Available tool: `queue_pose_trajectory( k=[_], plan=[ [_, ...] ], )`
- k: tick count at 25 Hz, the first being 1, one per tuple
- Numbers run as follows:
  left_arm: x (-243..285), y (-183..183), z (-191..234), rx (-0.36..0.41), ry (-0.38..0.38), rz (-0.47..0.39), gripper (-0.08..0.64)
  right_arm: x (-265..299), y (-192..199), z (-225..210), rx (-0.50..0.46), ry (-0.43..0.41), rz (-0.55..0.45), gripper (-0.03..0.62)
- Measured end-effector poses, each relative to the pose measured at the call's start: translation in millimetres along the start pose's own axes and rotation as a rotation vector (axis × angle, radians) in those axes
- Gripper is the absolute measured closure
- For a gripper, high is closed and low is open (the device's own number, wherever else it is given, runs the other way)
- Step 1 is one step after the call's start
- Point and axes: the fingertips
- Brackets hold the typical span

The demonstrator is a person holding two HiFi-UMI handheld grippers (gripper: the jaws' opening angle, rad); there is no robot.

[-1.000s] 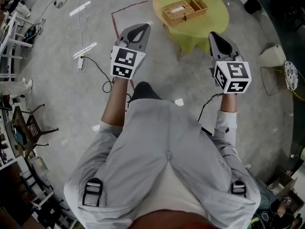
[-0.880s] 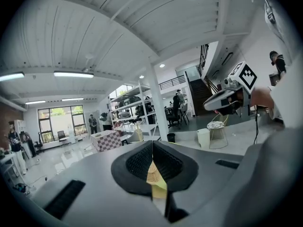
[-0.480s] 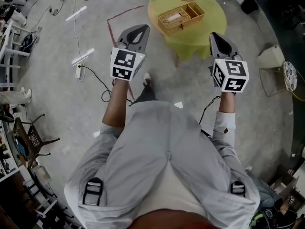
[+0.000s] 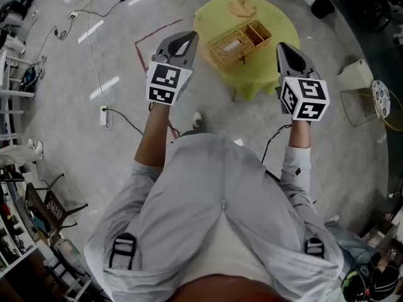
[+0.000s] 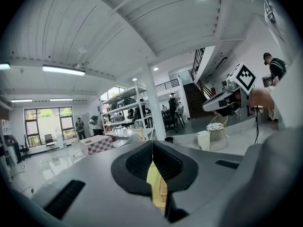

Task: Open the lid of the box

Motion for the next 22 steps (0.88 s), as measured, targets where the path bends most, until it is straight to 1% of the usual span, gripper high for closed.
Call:
queue_pose_trajectory(
  k=[9,14,19,22],
  plan=[
    [53,8,47,0.002,0.091,-0.009,0.531,57,-12,-2,-0.001,0.047,0.015,0.569],
    [80,14,64,0.003,0.145,-0.010,0.531,84,-9,-4,0.010,0.070,0.039,0.568],
    [98,33,72,-0.006,0.191,0.013,0.531,101,11,-6,0.053,0.098,0.078,0.568],
    [103,46,61,-0.020,0.211,0.034,0.531,99,36,-7,0.077,0.104,0.120,0.566]
  ],
)
Point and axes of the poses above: the fingertips, and each gripper's own axes: x forward along the fingers, z to its left, y out of its underside, and after that the axes turned 5 degrees about -y, right-handed
